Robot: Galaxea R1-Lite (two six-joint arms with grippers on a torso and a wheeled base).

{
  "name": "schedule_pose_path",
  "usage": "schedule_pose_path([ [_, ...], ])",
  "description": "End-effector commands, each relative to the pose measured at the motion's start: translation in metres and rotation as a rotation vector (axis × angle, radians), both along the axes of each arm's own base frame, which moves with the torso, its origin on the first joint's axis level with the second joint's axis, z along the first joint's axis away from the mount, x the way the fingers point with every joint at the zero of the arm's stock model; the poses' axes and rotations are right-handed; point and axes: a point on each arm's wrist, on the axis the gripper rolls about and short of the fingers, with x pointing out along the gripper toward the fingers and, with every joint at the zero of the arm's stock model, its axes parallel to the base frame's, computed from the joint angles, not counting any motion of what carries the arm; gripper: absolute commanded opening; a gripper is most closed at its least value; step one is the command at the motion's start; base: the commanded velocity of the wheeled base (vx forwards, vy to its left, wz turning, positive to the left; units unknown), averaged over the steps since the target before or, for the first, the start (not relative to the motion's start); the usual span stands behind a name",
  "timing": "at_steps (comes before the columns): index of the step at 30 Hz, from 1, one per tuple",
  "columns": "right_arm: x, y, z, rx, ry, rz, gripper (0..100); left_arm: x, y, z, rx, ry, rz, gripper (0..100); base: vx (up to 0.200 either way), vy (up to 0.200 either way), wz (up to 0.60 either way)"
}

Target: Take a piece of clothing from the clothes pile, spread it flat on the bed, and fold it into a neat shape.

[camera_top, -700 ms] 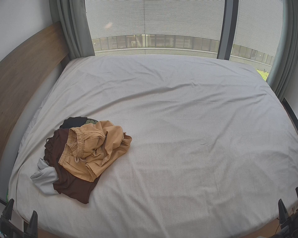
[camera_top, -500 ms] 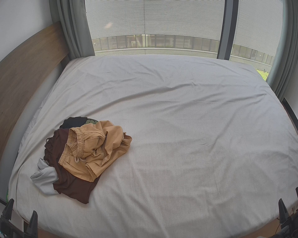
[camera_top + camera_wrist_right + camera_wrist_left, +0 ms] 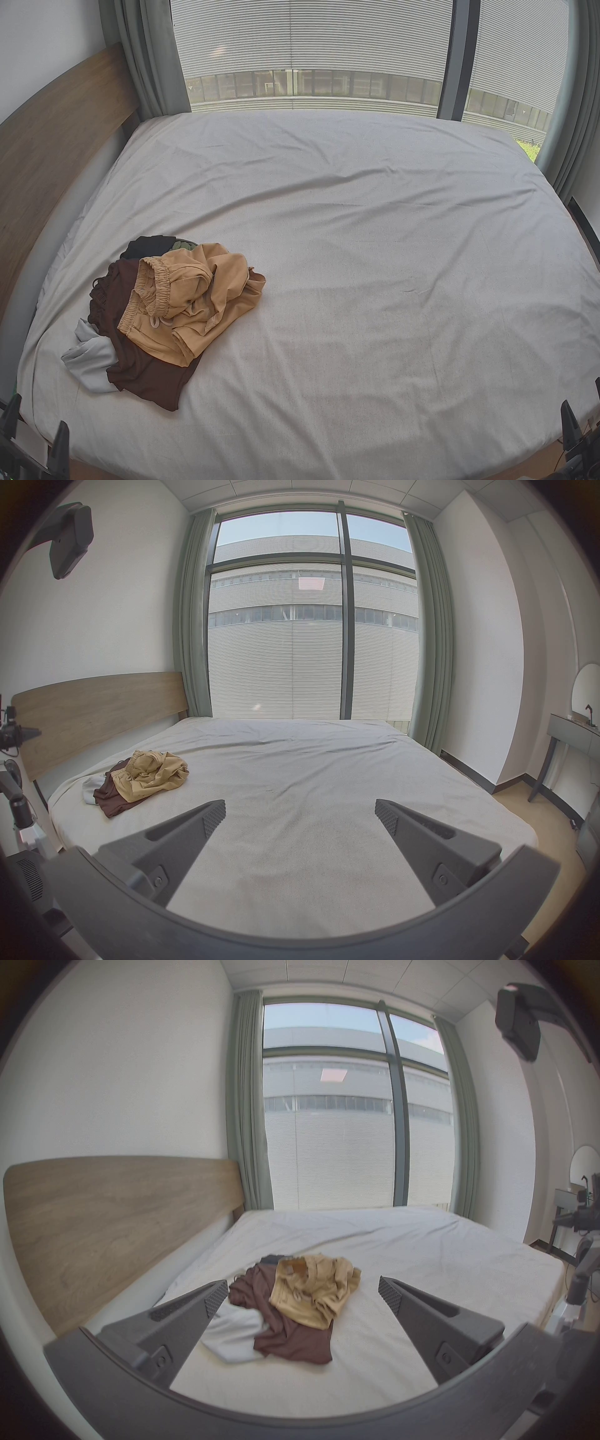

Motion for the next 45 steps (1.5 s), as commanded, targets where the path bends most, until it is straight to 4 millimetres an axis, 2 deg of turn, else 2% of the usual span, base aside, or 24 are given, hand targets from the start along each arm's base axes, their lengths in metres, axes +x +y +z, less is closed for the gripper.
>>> schedule_pose_path([
  [1,0.000,0.000,-0.005,0.000,0.001,0.000,100,-0.001,0.000,0.060,-0.006,-0.089,-0.035,100,0.000,0.000,0.00],
  [7,0.000,0.000,-0.005,0.001,0.003,0.003,100,0.030,-0.001,0.067,-0.064,0.066,-0.137,100,0.000,0.000,0.00],
  [10,0.000,0.000,-0.005,0.007,0.003,0.003,100,0.054,-0.005,0.083,-0.164,0.096,-0.173,100,0.000,0.000,0.00],
  [13,0.000,0.000,-0.005,0.007,0.003,0.003,100,0.069,-0.008,0.087,-0.166,0.131,-0.173,100,0.000,0.000,0.00],
  [15,0.000,0.000,-0.005,0.007,0.003,0.005,100,0.088,-0.011,0.089,-0.160,0.169,-0.178,100,0.000,0.000,0.00],
  [20,0.000,0.000,-0.005,0.006,0.003,0.005,100,0.124,-0.018,0.090,-0.160,0.187,-0.188,100,0.000,0.000,0.00],
  [23,0.000,0.000,-0.005,0.006,0.003,0.005,100,0.132,-0.020,0.091,-0.160,0.176,-0.189,100,0.000,0.000,0.00],
  [30,0.000,0.000,-0.005,0.007,0.003,0.005,100,0.169,-0.031,0.106,-0.147,0.190,-0.219,100,0.000,0.000,0.00],
  [33,0.000,0.000,-0.005,0.007,0.003,0.005,100,0.191,-0.036,0.112,-0.145,0.206,-0.224,100,0.000,0.000,0.00],
  [37,0.000,0.000,-0.005,0.007,0.003,0.005,100,0.207,-0.040,0.111,-0.142,0.235,-0.224,100,0.000,0.000,0.00],
  [40,0.000,0.000,-0.005,0.007,0.003,0.005,100,0.221,-0.043,0.100,-0.143,0.292,-0.231,100,0.000,0.000,0.00],
  [45,0.000,0.000,-0.005,0.007,0.003,0.003,100,0.232,-0.045,0.087,-0.159,0.358,-0.253,100,0.000,0.000,0.00],
])
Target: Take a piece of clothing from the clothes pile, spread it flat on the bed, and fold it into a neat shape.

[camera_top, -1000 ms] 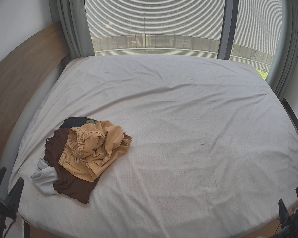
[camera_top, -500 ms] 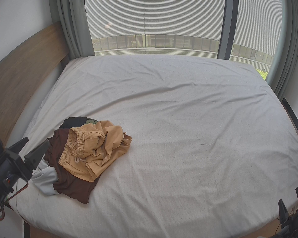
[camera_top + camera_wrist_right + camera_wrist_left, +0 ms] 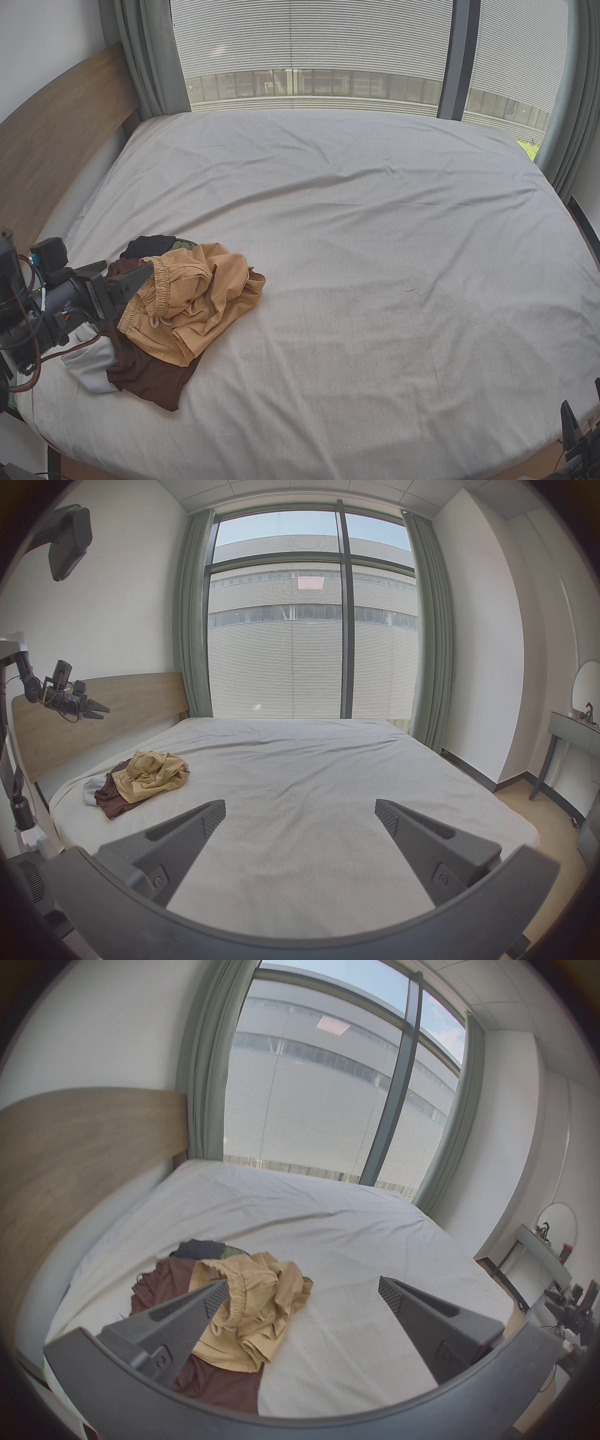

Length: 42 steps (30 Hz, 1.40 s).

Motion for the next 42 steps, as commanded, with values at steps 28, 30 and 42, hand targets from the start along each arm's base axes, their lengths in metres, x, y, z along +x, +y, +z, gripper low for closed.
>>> schedule_pose_path([
  [28,0.000,0.000,-0.005,0.003,0.000,-0.002,100,0.094,0.012,-0.077,-0.090,0.164,0.086,100,0.000,0.000,0.00],
  [30,0.000,0.000,-0.005,0.003,0.000,-0.002,100,0.101,0.015,-0.079,-0.091,0.169,0.098,100,0.000,0.000,0.00],
  [42,0.000,0.000,-0.005,0.003,0.000,-0.002,100,0.130,0.020,-0.093,-0.140,0.198,0.136,100,0.000,0.000,0.00],
])
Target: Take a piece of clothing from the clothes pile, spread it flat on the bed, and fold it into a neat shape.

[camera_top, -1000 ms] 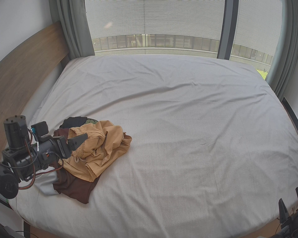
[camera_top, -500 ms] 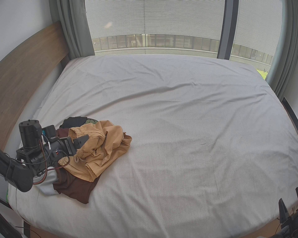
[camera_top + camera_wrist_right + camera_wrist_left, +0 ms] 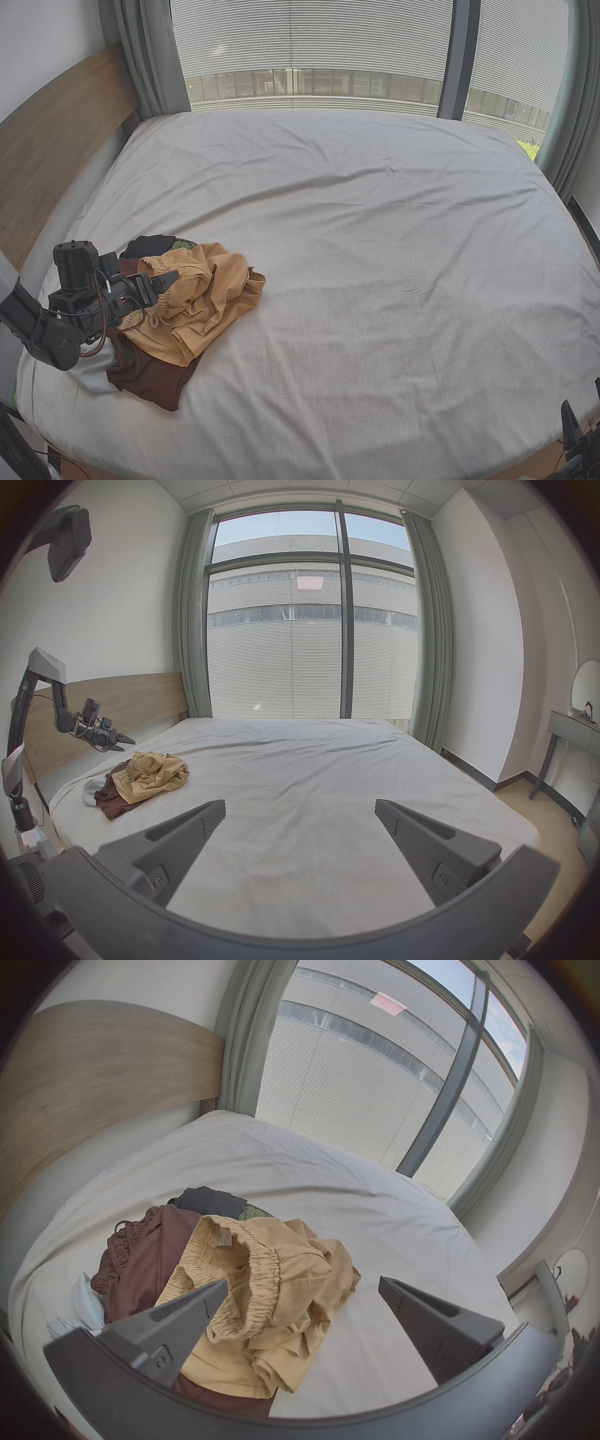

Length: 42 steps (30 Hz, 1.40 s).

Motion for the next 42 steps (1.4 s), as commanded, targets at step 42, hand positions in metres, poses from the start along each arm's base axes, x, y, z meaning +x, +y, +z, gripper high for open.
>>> schedule_pose_path([
  [42,0.000,0.000,-0.005,0.004,0.001,0.000,100,0.069,-0.004,-0.041,-0.076,0.026,0.016,100,0.000,0.000,0.00],
])
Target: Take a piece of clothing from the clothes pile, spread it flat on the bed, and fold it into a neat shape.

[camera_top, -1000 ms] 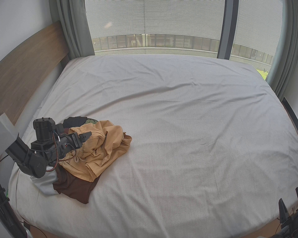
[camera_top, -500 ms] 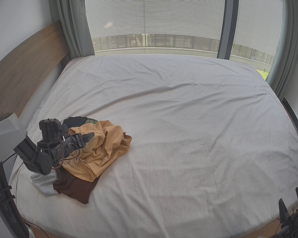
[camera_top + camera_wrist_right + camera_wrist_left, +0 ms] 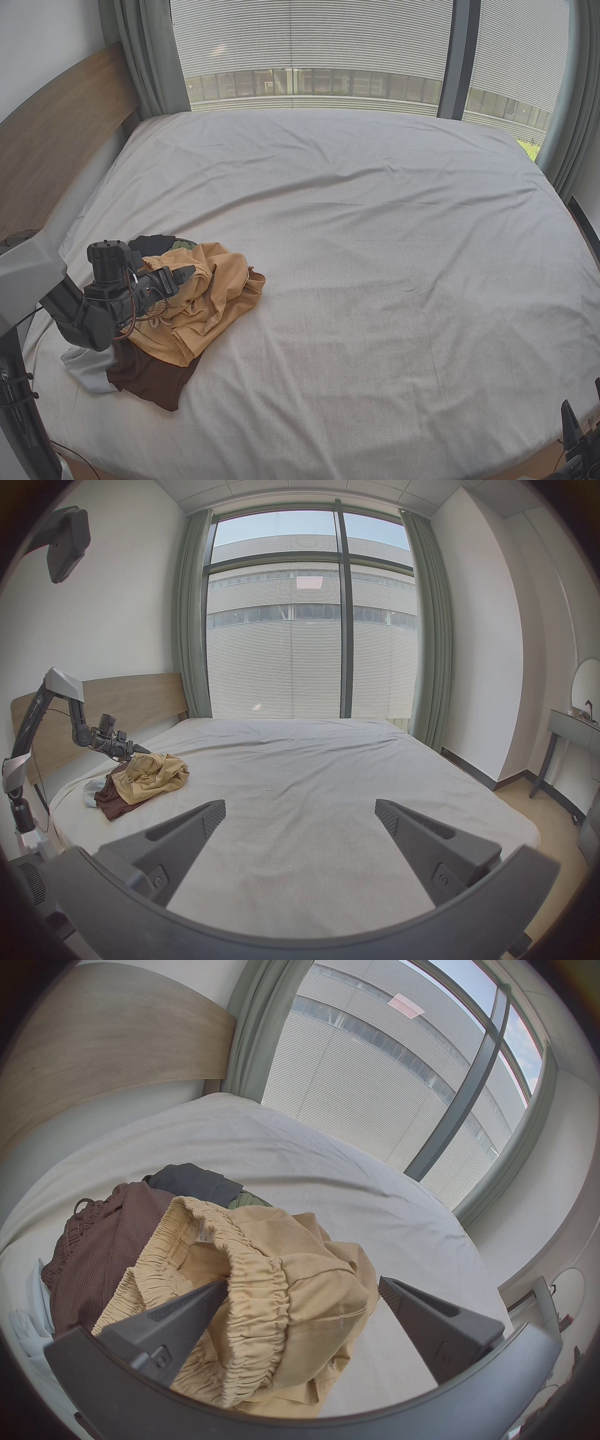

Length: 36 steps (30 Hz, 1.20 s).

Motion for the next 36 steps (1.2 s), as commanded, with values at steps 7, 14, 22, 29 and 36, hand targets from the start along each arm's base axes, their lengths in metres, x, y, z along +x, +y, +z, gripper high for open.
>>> schedule_pose_path([
  [7,0.000,0.000,-0.005,-0.001,0.001,0.001,100,0.005,-0.001,-0.004,0.000,-0.001,0.000,0,0.000,0.000,0.00],
  [14,0.000,0.000,-0.005,0.001,0.001,0.001,100,0.010,-0.001,-0.008,-0.001,0.002,-0.003,0,0.000,0.000,0.00],
  [22,0.000,0.000,-0.005,0.001,0.001,0.001,100,0.005,-0.013,0.002,-0.126,-0.004,-0.010,0,0.000,0.000,0.00],
  [29,0.000,0.000,-0.005,0.001,0.001,0.001,100,0.002,-0.018,0.013,-0.288,-0.030,0.025,0,0.000,0.000,0.00],
  [36,0.000,0.000,-0.005,0.001,0.001,0.001,100,-0.004,-0.017,0.009,-0.353,0.001,0.034,0,0.000,0.000,0.00],
])
